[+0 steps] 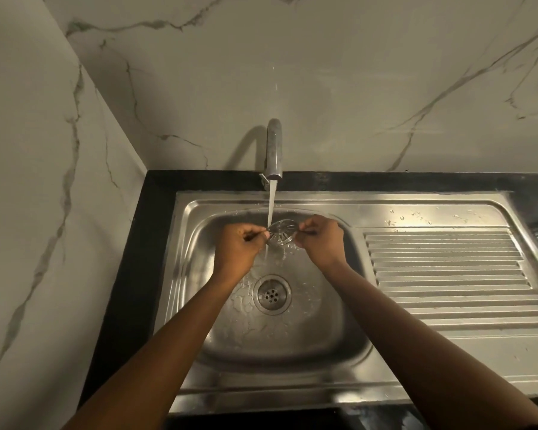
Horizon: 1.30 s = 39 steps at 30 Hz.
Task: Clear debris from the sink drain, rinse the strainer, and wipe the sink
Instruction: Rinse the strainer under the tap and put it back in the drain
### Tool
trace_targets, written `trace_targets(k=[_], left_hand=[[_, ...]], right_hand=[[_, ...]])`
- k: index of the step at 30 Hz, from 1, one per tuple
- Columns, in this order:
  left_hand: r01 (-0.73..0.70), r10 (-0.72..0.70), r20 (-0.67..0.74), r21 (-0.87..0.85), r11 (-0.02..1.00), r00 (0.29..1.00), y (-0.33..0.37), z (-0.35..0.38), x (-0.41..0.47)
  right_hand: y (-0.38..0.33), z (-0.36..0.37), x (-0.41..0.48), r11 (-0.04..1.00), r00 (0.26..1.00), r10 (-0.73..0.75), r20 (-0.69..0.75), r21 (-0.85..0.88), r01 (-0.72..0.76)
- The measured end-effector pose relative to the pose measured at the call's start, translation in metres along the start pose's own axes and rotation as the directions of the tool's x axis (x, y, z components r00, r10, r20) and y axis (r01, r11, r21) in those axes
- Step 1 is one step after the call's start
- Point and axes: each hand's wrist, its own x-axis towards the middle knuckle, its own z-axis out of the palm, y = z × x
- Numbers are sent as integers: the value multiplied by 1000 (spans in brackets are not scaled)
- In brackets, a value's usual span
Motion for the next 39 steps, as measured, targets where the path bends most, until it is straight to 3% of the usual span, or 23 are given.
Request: trace_targets(k=[6,13,21,29,34,39], left_hand=[[40,-37,-119,22,999,992,-17,-17,-11],[140,-155,-153,-107,984,976,-23,-18,-15],[85,-101,-107,-145,986,989,-6,-4,-9],[-3,-19,-122,-174,985,992,-3,5,-5],[98,-134,-146,-228,969,980,-12,5,-8],[140,-196,-157,-312,940,968,-17,2,-7]], right_hand=[[-23,12,2,987,985,-156,68,-17,158],[-46,15,3,934,930,-348,118,-38,354],[-28,-3,6,942,943,-328,54,-56,331],[-9,-3,3,984,985,-172,-17,38,172],[-1,11,-6,968,969,-245,-17,54,246],[2,22,-8,899,900,-435,4,-49,435]])
